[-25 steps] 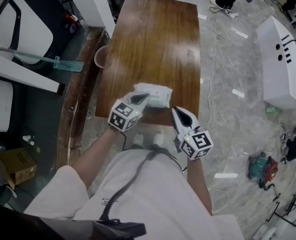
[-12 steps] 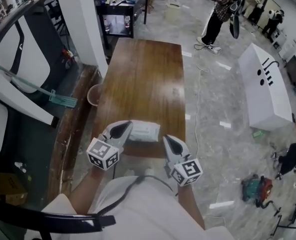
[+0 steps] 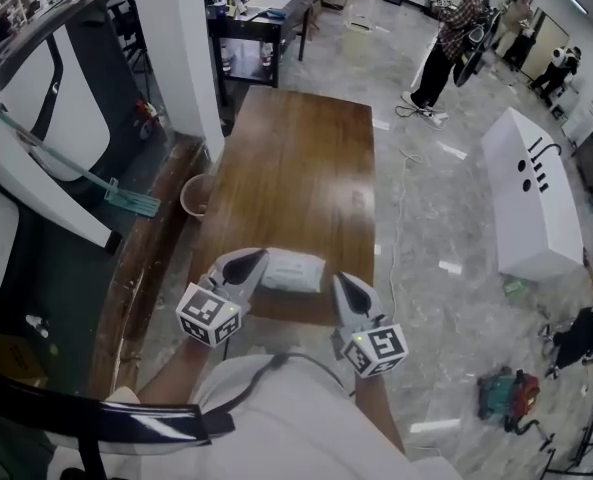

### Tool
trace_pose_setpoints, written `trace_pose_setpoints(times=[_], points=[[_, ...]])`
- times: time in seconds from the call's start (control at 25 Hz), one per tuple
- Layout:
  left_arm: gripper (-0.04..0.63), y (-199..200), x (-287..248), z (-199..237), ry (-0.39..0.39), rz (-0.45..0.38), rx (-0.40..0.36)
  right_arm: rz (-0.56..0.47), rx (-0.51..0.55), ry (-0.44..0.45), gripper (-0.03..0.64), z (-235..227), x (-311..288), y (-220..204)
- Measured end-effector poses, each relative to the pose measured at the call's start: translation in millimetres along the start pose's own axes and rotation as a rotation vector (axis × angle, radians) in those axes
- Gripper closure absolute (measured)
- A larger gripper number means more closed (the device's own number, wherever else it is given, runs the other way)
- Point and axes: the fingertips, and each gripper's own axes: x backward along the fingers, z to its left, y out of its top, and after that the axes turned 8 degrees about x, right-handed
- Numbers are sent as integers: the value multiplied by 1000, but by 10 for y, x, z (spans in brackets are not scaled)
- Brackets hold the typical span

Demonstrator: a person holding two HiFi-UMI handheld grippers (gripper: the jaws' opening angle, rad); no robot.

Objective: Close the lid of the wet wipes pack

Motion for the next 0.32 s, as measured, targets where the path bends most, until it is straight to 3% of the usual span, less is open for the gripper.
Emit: trace_pose_setpoints(times=[0.32], points=[[592,-29,-56,9,0,-2,-13,5,15,13,609,-13,-71,-23]])
